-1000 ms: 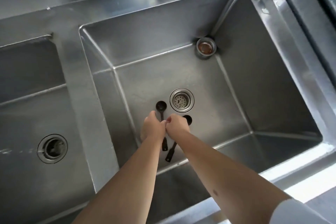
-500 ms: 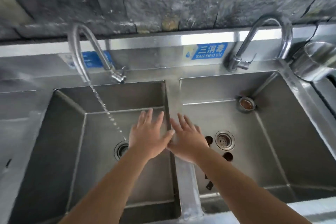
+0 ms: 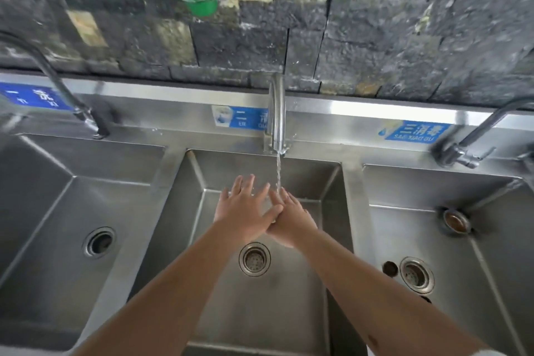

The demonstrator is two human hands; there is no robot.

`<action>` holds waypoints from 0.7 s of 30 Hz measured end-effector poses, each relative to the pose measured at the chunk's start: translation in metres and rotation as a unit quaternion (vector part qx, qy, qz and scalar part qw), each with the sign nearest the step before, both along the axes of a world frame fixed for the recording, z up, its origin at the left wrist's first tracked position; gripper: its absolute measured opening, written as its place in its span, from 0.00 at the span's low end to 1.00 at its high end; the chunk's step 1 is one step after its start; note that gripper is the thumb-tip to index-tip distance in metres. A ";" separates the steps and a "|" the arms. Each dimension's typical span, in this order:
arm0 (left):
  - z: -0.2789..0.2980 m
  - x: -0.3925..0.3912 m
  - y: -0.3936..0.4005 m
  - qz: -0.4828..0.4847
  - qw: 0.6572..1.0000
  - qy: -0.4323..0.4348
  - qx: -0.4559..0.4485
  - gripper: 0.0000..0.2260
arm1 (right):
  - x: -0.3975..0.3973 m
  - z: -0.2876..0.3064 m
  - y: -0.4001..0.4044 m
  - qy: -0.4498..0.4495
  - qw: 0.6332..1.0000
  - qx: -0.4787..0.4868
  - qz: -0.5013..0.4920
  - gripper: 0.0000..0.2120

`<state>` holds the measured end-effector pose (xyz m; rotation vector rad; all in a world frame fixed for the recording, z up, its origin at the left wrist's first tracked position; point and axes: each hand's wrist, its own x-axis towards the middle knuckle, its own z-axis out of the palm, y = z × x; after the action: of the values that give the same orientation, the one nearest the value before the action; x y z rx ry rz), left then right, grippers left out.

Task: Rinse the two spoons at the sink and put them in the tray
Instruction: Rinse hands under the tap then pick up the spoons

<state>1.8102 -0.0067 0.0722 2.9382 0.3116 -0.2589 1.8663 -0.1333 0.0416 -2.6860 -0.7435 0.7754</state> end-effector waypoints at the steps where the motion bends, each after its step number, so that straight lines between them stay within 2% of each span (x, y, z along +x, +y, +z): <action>1: 0.002 0.005 0.006 -0.004 1.000 0.000 -0.009 0.35 | 0.006 0.001 0.008 -0.004 1.000 -0.002 0.004 0.39; 5: 0.005 0.033 0.031 -0.028 0.998 -0.002 -0.050 0.34 | 0.033 0.007 0.038 -0.058 0.992 -0.072 0.084 0.28; 7: 0.003 0.050 0.043 -0.027 0.996 0.008 -0.083 0.33 | 0.045 0.012 0.050 -0.046 0.996 -0.071 0.036 0.29; 10: -0.002 0.079 0.060 -0.029 0.992 0.009 -0.121 0.30 | 0.068 0.017 0.058 -0.014 0.989 0.064 -0.133 0.27; 12: -0.006 0.100 0.070 -0.051 0.993 0.008 -0.102 0.28 | 0.086 0.021 0.062 -0.008 0.979 0.085 -0.186 0.25; 14: -0.010 0.120 0.079 -0.074 0.996 0.006 -0.053 0.29 | 0.102 0.021 0.066 0.006 0.976 0.081 -0.203 0.30; 16: -0.011 0.137 0.082 -0.084 0.996 0.010 -0.028 0.35 | 0.115 0.018 0.068 0.006 0.979 0.080 -0.188 0.36; 21: -0.015 0.163 0.076 -0.112 0.990 0.039 -0.083 0.44 | 0.129 0.001 0.072 0.050 0.964 0.118 -0.231 0.41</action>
<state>1.9730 0.0688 0.0570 2.8013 -0.0298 -0.4096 1.9952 -0.0611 0.0422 -2.4370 -0.1539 0.6471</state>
